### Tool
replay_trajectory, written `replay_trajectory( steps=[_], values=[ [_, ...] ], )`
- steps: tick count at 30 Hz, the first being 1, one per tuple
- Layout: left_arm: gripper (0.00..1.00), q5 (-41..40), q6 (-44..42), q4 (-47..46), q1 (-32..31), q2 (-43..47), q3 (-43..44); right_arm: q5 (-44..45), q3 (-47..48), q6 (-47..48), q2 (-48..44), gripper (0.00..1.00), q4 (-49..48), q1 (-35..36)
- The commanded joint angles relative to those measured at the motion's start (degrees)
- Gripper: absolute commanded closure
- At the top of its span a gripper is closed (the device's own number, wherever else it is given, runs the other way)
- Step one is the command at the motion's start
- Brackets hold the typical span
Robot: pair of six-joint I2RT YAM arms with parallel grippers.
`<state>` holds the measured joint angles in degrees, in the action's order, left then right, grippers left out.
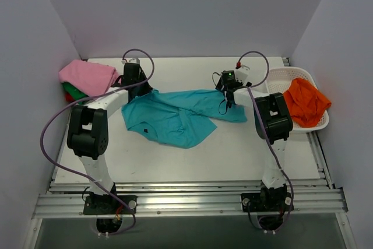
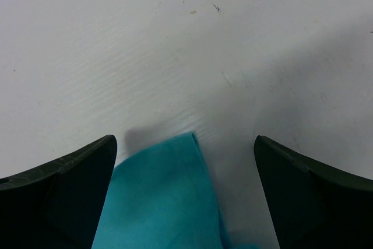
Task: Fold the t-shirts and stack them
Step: Flatten the tshirt out
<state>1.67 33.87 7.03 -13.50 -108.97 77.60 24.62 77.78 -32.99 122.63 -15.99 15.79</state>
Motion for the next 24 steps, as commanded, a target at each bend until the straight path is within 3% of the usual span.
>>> replay_trajectory(
  steps=[1, 5, 7, 9, 11, 12, 14, 15, 19, 20, 21, 24],
  values=[
    [0.98, 0.44, -0.56, -1.84, 0.40, -1.25, 2.29, -2.65, 1.50, -1.37, 2.70, 0.00, 1.58, -0.23],
    [0.98, 0.35, -0.64, -1.84, 0.49, -1.86, 2.73, -3.35, 2.20, -1.37, 3.93, 0.02, 0.87, -0.15],
    [0.98, 0.26, -0.64, -1.84, 0.49, -2.21, 2.90, -4.93, 2.20, -1.20, 4.37, 0.07, -0.27, -0.15],
    [0.98, 0.35, -0.73, -1.75, 0.58, -2.65, 3.25, -6.85, 2.03, -1.11, 4.99, 0.20, -1.67, -0.23],
    [0.98, 0.35, -0.73, -1.67, 0.66, -2.83, 3.43, -7.92, 1.94, -1.28, 5.51, 0.26, -2.20, -0.23],
    [0.98, 0.44, -0.73, -1.75, 0.66, -3.00, 3.61, -8.62, 1.94, -1.37, 5.69, 0.37, -2.64, -0.23],
    [0.98, 0.44, -0.82, -1.84, 0.66, -3.00, 3.61, -9.24, 1.94, -1.46, 6.30, 0.46, -2.99, -0.23],
    [0.98, 0.44, -0.82, -1.84, 0.75, -2.92, 3.69, -9.59, 1.94, -1.46, 6.57, 0.56, -3.00, -0.23],
    [0.98, 0.61, -0.82, -2.02, 0.84, -3.27, 3.87, -10.30, 1.59, -1.37, 6.48, 0.77, -3.17, -0.41],
    [0.98, 0.70, -0.82, -2.10, 0.93, -3.53, 3.87, -10.21, 1.24, -1.37, 6.31, 0.91, -3.17, -0.41],
    [0.98, 0.79, -0.82, -2.11, 0.93, -3.53, 3.87, -10.21, 1.15, -1.37, 6.31, 0.98, -3.17, -0.41],
    [0.98, 0.96, -0.73, -2.19, 0.93, -3.62, 3.87, -9.86, 0.71, -1.20, 6.13, 1.00, -3.08, -0.41]
  ],
)
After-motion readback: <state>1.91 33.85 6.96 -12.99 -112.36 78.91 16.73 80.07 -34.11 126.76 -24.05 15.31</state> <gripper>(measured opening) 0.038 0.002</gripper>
